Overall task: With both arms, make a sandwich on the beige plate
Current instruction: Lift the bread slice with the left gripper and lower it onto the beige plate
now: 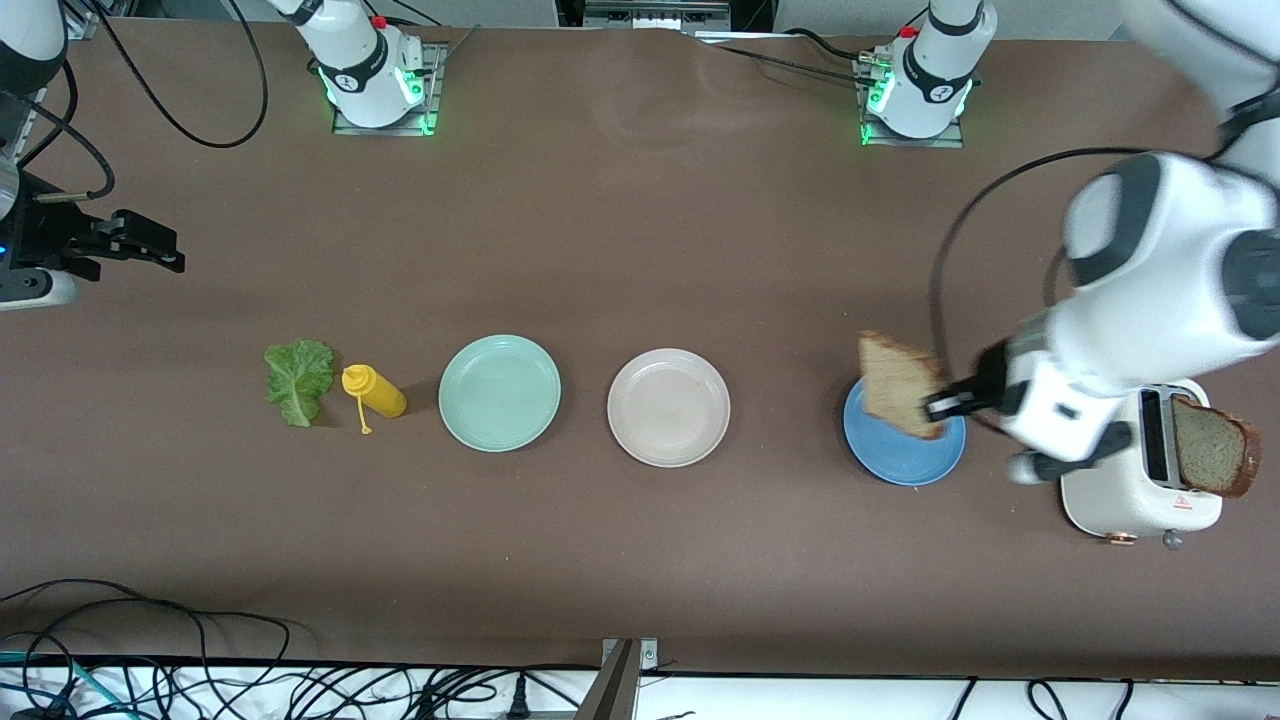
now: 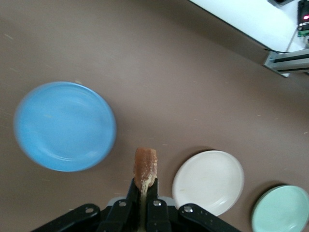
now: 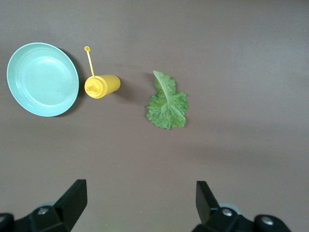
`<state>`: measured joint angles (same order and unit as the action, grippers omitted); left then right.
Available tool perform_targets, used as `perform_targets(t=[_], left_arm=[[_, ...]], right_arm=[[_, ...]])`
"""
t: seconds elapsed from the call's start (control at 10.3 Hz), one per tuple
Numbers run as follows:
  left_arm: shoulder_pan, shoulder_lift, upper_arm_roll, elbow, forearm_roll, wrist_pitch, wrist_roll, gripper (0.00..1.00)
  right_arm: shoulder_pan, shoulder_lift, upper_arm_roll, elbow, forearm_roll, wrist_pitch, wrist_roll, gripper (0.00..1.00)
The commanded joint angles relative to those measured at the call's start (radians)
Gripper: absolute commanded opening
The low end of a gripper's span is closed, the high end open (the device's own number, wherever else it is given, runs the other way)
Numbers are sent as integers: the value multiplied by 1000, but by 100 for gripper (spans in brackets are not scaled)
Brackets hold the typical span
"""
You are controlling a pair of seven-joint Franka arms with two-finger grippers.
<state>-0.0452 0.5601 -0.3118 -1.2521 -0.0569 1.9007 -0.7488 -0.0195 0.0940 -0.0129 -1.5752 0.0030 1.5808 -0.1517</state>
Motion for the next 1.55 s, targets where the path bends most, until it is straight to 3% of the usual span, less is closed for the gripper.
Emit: perform_targets(t=[0.0, 0.29, 0.58, 1.26, 1.45], left_arm=[[-97, 73, 10, -22, -37, 226, -194, 0], [-168, 83, 8, -198, -38, 537, -326, 0], [-214, 78, 8, -337, -35, 728, -345, 0], [-262, 93, 7, -366, -35, 758, -391, 0], [-263, 103, 7, -365, -34, 774, -391, 6]], right_arm=[[3, -7, 1, 0, 5, -10, 1, 100], [3, -7, 1, -2, 5, -10, 1, 100], [3, -4, 1, -6, 5, -1, 4, 100], [13, 21, 1, -17, 2, -1, 4, 100], [13, 27, -1, -25, 2, -2, 3, 100]])
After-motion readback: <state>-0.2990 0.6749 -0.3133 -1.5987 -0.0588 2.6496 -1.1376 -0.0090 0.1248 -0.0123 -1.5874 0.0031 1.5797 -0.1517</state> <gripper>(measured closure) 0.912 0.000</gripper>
